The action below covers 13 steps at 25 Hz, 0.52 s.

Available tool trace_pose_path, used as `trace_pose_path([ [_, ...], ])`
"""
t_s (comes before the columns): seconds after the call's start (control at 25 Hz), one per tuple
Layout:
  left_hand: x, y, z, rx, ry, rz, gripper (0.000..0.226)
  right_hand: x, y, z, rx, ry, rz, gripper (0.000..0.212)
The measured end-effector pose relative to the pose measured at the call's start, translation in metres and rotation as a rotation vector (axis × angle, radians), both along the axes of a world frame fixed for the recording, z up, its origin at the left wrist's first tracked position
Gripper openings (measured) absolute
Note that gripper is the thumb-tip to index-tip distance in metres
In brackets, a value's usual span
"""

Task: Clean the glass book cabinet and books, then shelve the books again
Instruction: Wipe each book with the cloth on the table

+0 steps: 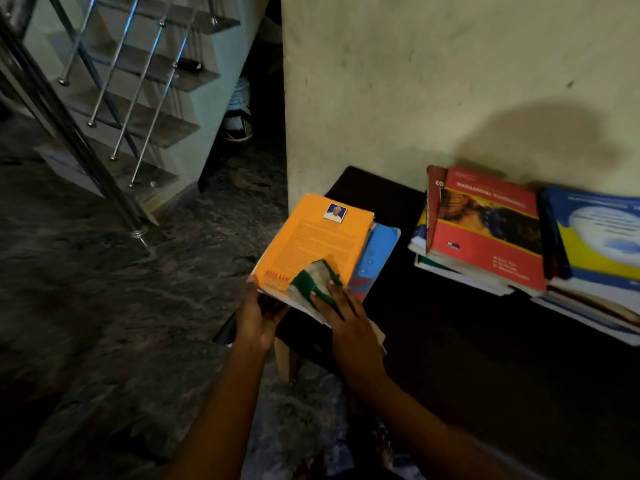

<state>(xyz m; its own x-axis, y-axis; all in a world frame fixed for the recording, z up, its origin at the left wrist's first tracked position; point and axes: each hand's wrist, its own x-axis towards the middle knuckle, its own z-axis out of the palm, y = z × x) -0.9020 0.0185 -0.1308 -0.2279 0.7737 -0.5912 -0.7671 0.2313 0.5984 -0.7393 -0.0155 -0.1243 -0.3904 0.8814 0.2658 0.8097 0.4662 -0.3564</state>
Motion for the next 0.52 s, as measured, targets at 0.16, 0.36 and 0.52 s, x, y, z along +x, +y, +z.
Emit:
trace_pose_path([
  [0.16, 0.015, 0.005, 0.007, -0.013, 0.057, -0.066, 0.049, 0.02, -0.032, 0.022, -0.158, 0.398, -0.008, 0.048],
  [0.36, 0.049, 0.003, 0.017, 0.007, 0.183, 0.2, 0.044, 0.085, -0.028, 0.07, -0.123, 0.48, -0.077, 0.047],
  [0.52, 0.063, -0.016, 0.029, 0.166, 0.302, 0.152, 0.055, 0.131, -0.021, 0.086, -0.141, 0.378, -0.017, 0.038],
])
